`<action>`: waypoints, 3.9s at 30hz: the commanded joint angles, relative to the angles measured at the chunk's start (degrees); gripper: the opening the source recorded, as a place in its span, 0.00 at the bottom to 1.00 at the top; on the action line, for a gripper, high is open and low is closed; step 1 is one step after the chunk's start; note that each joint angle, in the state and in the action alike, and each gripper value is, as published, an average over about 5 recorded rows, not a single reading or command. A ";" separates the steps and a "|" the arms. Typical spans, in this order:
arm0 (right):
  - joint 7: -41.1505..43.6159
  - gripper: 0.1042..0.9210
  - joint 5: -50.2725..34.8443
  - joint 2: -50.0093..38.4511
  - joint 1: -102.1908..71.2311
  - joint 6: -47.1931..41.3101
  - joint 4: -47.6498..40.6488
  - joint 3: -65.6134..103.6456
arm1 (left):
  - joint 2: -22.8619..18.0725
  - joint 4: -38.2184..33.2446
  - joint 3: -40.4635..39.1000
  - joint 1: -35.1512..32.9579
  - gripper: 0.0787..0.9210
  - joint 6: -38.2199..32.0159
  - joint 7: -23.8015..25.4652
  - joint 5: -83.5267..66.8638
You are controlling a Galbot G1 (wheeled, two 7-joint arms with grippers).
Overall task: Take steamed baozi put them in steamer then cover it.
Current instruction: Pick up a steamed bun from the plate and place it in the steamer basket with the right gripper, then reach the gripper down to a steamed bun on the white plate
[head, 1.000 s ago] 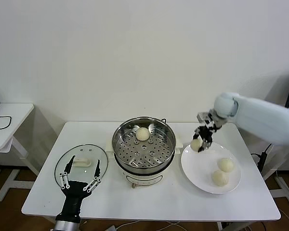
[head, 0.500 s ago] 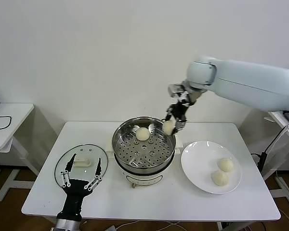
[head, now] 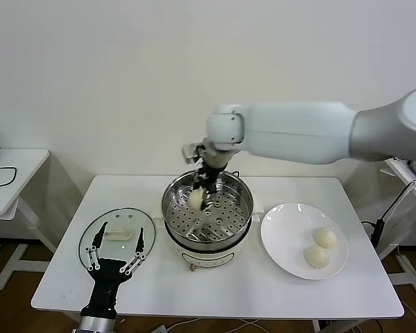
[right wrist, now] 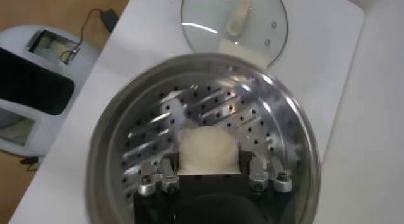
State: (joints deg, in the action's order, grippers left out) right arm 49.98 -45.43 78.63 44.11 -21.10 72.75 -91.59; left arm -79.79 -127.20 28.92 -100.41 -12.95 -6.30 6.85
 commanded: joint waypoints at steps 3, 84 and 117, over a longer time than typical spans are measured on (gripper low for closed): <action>-5.84 0.65 0.02 5.10 -5.05 -2.55 -2.93 -0.66 | -0.10 0.14 0.26 -0.08 0.88 -0.04 -0.15 -0.02; 12.89 0.88 39.24 -41.65 -29.06 21.29 -3.28 15.02 | -0.42 0.23 1.96 -0.24 0.88 0.84 -0.50 0.22; 19.00 0.68 35.79 -37.08 -5.62 30.38 0.50 14.23 | -0.01 -0.30 2.22 0.11 0.88 1.13 -0.56 -0.11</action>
State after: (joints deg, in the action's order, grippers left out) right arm 65.47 -7.55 37.64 22.60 2.49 71.87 -76.25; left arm -80.00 -127.29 31.33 -100.34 -11.91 -6.88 6.74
